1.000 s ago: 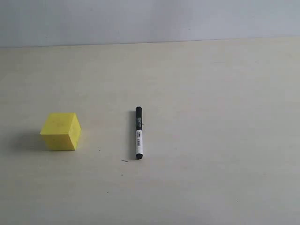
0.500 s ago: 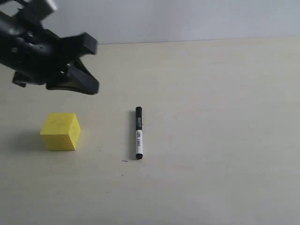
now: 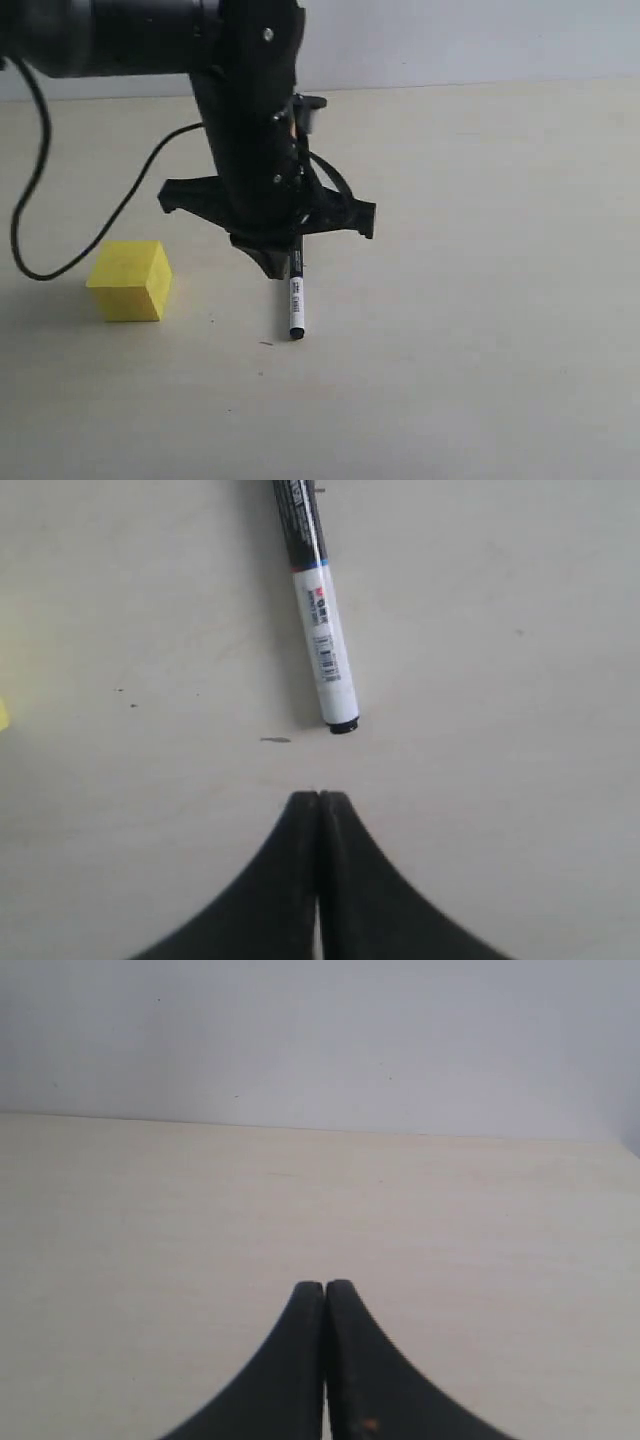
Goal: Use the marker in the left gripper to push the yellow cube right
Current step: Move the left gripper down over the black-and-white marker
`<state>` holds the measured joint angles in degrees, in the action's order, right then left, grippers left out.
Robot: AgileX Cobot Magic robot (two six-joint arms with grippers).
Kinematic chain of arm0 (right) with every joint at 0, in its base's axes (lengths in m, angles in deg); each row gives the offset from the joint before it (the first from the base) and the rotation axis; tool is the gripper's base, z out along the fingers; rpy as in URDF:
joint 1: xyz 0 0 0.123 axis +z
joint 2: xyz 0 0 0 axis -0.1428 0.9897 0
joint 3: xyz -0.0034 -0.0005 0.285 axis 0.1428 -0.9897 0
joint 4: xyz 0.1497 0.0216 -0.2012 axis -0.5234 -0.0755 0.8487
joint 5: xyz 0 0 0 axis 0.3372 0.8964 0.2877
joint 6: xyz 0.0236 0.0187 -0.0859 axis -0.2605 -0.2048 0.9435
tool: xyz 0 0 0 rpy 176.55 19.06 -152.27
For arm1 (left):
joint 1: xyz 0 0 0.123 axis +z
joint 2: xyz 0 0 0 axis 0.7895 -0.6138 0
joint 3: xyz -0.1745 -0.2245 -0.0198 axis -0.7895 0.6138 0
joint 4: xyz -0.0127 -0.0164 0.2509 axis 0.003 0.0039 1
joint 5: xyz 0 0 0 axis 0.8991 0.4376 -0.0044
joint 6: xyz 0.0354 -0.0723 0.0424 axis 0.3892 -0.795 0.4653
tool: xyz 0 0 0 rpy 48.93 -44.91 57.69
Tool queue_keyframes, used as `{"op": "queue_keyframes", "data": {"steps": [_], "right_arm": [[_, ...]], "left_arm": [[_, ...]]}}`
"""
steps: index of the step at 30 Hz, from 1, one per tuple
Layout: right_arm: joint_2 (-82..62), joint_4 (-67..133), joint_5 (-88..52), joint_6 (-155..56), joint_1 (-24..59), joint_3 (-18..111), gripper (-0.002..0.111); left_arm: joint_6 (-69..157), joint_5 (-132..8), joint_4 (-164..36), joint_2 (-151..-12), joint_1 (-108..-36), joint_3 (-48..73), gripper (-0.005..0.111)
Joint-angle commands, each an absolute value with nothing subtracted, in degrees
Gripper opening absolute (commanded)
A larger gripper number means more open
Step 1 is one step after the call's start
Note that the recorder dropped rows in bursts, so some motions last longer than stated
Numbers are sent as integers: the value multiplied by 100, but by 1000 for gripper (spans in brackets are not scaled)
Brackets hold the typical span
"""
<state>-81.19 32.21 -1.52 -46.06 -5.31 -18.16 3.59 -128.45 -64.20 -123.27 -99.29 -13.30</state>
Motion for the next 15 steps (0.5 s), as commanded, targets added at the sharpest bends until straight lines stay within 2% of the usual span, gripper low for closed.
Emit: {"op": "queue_keyframes", "data": {"steps": [1,3,7,9,15], "right_arm": [[-8152,3248,-151,-4585,-561,-1845,0],[-8152,3248,-151,-4585,-561,-1845,0],[-8152,3248,-151,-4585,-561,-1845,0],[-8152,3248,-151,-4585,-561,-1845,0],[-8152,3248,-151,-4585,-561,-1845,0]], "left_arm": [[200,-12974,-6479,-12865,-9946,-1736,5],[174,-12940,-6479,-13013,-9923,-1814,13],[113,-12915,-6493,-13188,-9855,-1849,39],[113,-12915,-6493,-13254,-9819,-1849,47],[113,-12474,-6457,-13483,-9793,-1849,50]]}}
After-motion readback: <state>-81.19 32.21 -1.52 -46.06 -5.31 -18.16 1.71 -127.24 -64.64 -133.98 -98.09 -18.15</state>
